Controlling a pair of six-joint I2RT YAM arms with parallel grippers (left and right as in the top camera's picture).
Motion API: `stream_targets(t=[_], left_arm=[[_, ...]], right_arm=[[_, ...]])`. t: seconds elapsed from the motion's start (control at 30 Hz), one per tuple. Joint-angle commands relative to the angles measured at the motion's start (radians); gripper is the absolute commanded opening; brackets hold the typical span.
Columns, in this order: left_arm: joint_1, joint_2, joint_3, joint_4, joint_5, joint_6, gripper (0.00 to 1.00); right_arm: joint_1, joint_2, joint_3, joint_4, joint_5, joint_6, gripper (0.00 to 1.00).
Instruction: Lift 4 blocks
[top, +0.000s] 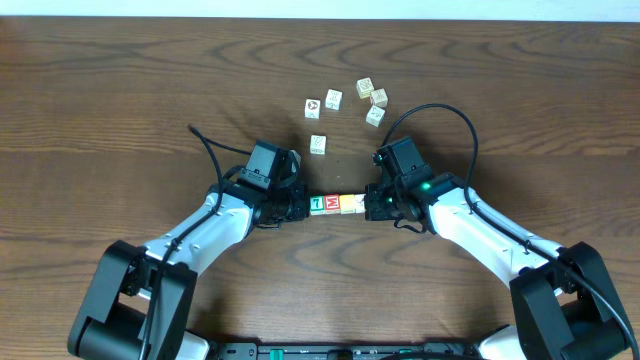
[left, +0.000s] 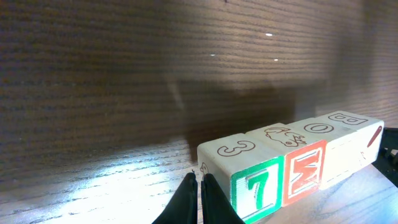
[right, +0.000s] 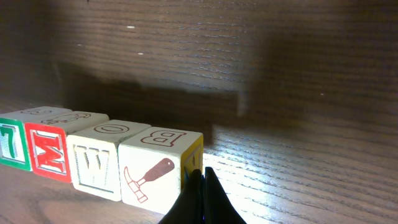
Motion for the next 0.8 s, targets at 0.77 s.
stream_targets(t=[0.77], left_arm=[[-0.044, -0.037, 0.055, 0.039, 0.208, -0.013, 0.07]], right_arm=[[0.051, -0.029, 0.114, -0.008, -0.237, -0.023, 0.01]])
